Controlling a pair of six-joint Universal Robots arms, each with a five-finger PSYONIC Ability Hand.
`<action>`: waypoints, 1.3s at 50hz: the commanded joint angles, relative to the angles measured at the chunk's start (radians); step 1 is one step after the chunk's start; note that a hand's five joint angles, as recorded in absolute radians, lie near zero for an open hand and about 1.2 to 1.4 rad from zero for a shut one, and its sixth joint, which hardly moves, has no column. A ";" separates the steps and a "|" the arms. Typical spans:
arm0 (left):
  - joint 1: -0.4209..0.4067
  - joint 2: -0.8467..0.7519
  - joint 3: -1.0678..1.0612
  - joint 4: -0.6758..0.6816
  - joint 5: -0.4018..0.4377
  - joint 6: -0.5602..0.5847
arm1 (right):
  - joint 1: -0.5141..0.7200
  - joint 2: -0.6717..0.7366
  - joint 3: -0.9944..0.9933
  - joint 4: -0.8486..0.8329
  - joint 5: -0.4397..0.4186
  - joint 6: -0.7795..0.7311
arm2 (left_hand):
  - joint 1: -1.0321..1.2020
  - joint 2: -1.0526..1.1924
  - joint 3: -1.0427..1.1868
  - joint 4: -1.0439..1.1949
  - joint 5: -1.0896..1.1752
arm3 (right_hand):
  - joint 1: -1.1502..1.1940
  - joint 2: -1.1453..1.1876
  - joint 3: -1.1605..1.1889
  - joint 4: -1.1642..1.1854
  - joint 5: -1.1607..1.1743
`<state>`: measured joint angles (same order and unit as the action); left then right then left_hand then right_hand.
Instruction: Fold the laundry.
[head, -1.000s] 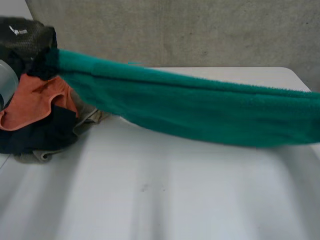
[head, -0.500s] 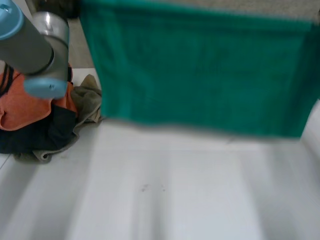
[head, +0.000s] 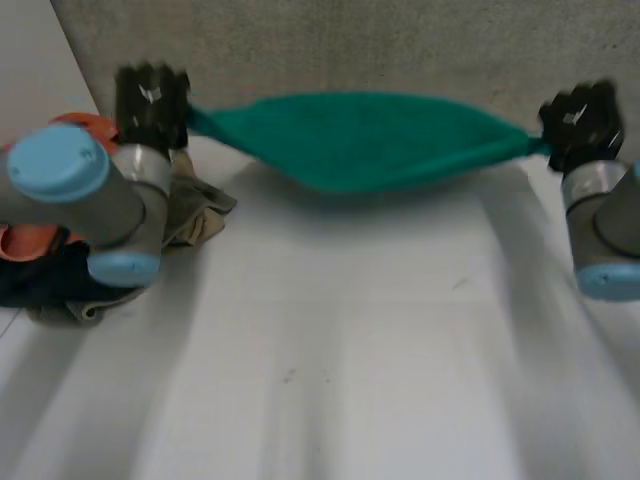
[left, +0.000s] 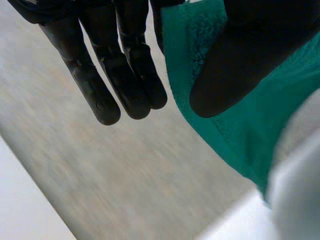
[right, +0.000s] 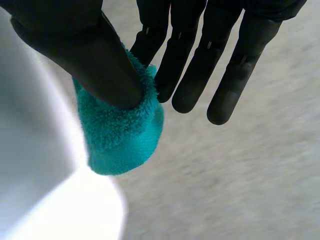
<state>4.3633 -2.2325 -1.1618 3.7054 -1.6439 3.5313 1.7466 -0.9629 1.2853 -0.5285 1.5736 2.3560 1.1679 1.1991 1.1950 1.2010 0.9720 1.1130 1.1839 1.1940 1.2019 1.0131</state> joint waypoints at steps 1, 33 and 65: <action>-0.008 0.013 -0.222 -0.051 0.019 0.018 | -0.007 0.066 0.055 0.115 -0.001 -0.011 | 0.228 0.197 0.201 0.195 0.250 | 0.283 0.212 0.202 0.194 0.209; -0.016 0.351 -0.491 -0.504 0.098 0.345 | -0.179 -0.300 0.396 0.513 -0.060 -0.278 | 0.228 0.197 0.201 0.195 0.250 | 0.283 0.212 0.202 0.194 0.209; -0.148 -0.070 -0.039 -0.426 -0.043 0.319 | -0.144 -0.085 0.325 0.162 0.055 -0.212 | -0.993 -1.025 -1.020 -1.026 -0.972 | -0.938 -1.009 -1.019 -1.027 -1.013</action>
<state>4.2447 -2.3037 -1.1979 3.2805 -1.6667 3.8527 1.6039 -1.0388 1.5959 -0.3603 1.5783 2.1378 0.3813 0.4848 0.4950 0.4837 0.3086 0.3456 0.3400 0.3755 0.3786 0.1845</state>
